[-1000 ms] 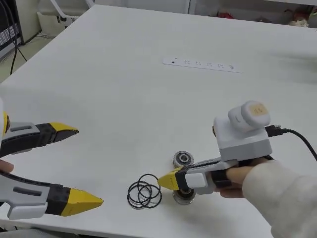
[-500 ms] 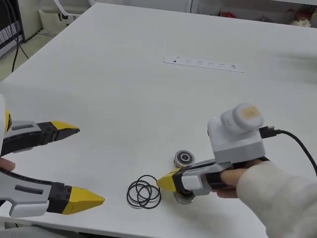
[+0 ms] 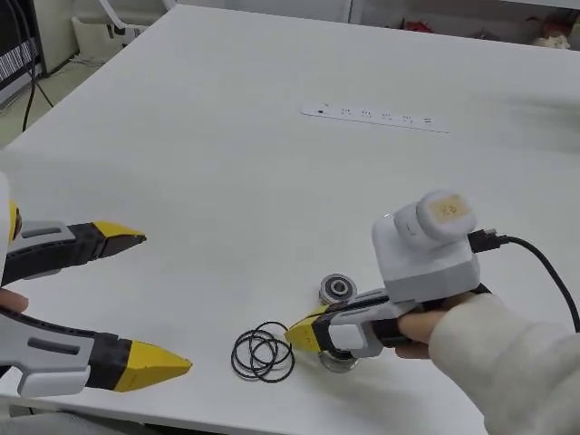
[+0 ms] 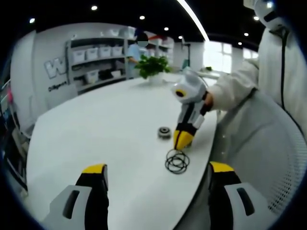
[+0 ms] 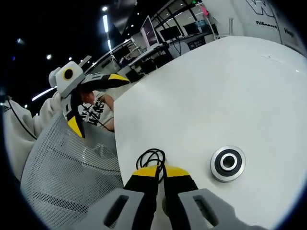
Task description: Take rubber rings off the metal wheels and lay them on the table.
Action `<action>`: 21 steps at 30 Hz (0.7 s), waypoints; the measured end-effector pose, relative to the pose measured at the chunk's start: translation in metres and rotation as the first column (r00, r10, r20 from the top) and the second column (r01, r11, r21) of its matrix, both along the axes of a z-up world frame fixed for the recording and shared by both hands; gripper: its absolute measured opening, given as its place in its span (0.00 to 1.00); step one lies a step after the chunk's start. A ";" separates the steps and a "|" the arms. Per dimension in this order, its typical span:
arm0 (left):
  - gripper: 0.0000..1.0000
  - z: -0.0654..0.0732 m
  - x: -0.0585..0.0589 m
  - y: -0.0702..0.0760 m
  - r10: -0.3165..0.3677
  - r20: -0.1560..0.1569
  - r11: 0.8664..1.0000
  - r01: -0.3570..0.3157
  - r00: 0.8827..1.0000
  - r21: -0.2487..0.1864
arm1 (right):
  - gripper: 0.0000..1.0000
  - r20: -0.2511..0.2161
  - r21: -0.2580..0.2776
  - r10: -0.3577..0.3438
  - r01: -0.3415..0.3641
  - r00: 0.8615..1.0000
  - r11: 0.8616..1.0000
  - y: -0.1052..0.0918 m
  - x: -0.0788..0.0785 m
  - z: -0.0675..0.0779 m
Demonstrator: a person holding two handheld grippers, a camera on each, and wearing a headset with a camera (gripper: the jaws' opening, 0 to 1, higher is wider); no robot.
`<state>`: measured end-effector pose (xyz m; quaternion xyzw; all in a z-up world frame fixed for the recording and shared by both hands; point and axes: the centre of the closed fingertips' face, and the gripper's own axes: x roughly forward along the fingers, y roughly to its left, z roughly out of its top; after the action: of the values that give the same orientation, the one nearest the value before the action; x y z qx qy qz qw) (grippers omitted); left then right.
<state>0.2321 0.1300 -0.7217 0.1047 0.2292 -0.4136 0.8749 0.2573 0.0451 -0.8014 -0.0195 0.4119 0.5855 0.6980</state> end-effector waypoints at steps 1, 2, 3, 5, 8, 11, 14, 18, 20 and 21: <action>0.87 0.000 0.000 0.000 0.000 0.000 1.000 0.000 1.000 0.000 | 0.01 0.008 -0.004 0.005 -0.005 1.000 1.000 0.000 0.000 0.000; 0.87 0.000 0.000 0.000 0.001 0.000 1.000 -0.001 1.000 0.001 | 0.01 0.013 -0.006 0.007 -0.007 1.000 1.000 0.000 0.000 0.000; 0.87 0.000 0.000 0.000 0.001 0.000 1.000 -0.001 1.000 0.001 | 0.02 0.017 -0.008 0.009 -0.009 1.000 1.000 0.000 0.000 0.000; 0.87 0.000 0.000 0.000 0.001 0.000 1.000 -0.001 1.000 0.000 | 0.02 0.029 -0.015 0.017 -0.017 0.999 1.000 0.000 0.000 0.000; 0.87 0.000 -0.001 0.000 0.001 -0.001 1.000 -0.001 1.000 0.002 | 0.03 0.033 -0.019 0.019 -0.018 0.999 1.000 -0.001 0.000 0.000; 0.87 -0.001 -0.001 0.000 0.000 -0.001 1.000 0.000 1.000 0.001 | 0.02 0.029 -0.019 0.021 -0.020 0.999 1.000 -0.002 0.000 0.000; 0.87 -0.001 -0.001 0.000 -0.002 -0.001 1.000 0.002 1.000 0.003 | 0.01 0.022 -0.019 0.028 -0.027 0.999 0.999 -0.002 -0.003 0.000; 0.87 -0.001 -0.002 0.001 -0.001 -0.001 1.000 0.001 1.000 0.005 | 0.01 0.027 -0.022 0.036 -0.035 0.999 0.999 -0.002 -0.005 0.001; 0.87 0.000 -0.002 0.001 0.000 0.000 1.000 0.000 1.000 0.004 | 0.01 0.029 -0.025 0.041 -0.040 0.999 0.999 -0.002 -0.006 0.002; 0.87 0.000 -0.002 0.001 0.000 0.001 1.000 0.000 1.000 0.004 | 0.02 0.029 -0.026 0.043 -0.042 0.999 0.999 -0.002 -0.006 0.002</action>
<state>0.2302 0.1308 -0.7214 0.1065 0.2295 -0.4132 0.8748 0.2511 0.0426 -0.7997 -0.0460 0.4084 0.5947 0.6910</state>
